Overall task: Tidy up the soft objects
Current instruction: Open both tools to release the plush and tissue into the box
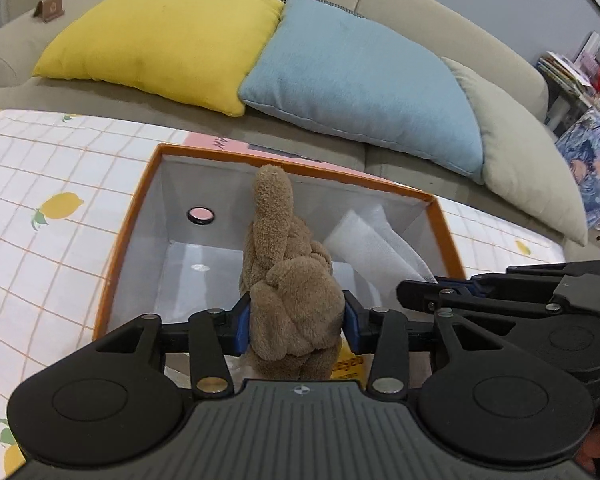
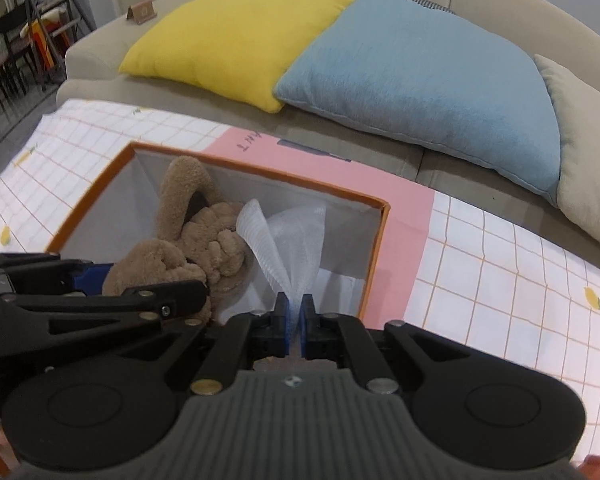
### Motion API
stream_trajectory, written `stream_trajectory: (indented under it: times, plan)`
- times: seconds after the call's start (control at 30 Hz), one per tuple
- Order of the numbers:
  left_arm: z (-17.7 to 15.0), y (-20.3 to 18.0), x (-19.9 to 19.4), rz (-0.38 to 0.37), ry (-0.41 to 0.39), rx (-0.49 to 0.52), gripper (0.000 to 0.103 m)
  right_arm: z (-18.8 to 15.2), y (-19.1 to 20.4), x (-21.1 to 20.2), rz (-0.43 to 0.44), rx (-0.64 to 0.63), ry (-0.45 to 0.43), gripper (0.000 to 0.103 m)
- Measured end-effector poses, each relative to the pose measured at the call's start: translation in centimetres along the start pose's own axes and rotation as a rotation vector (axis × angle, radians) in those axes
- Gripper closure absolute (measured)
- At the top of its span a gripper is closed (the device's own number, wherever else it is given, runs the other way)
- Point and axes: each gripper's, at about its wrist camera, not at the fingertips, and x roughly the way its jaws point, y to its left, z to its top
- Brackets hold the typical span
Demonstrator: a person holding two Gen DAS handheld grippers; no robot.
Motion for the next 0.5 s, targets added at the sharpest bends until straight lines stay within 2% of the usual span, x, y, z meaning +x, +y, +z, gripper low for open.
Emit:
stream_trajectory:
  times: [0.1,0.17,0.23,0.3,0.33,0.37,0.5]
  plan:
    - [-0.1,0.2,-0.4,0.022,-0.014,0.003,0.042,-0.2,0.1,0.2,-0.009,-0.025,-0.002,0.093]
    - [0.1,0.5,-0.8,0.023,-0.022,-0.004,0.038,-0.3,-0.1,0.1,-0.005,-0.034,0.000,0.084]
    - [0.3,0.7,-1.3,0.018,-0.034,-0.007,0.033,-0.3,-0.2,-0.1,0.010,-0.031,-0.002,0.082]
    - [0.5,0.7,-1.8,0.022,-0.047,-0.004,0.032,-0.2,-0.2,-0.4,0.013,-0.037,-0.009,0.078]
    - [0.6,0.8,-2.1,0.023,-0.054,-0.001,0.031,-0.1,-0.2,-0.6,0.007,-0.039,-0.012,0.070]
    - [0.7,0.9,-2.4,0.019,-0.061,-0.003,0.030,0.0,-0.3,-0.8,0.011,-0.039,-0.015,0.066]
    - [1.1,0.9,-4.0,0.001,-0.099,-0.022,0.025,0.2,-0.3,-2.2,0.025,-0.047,-0.038,0.059]
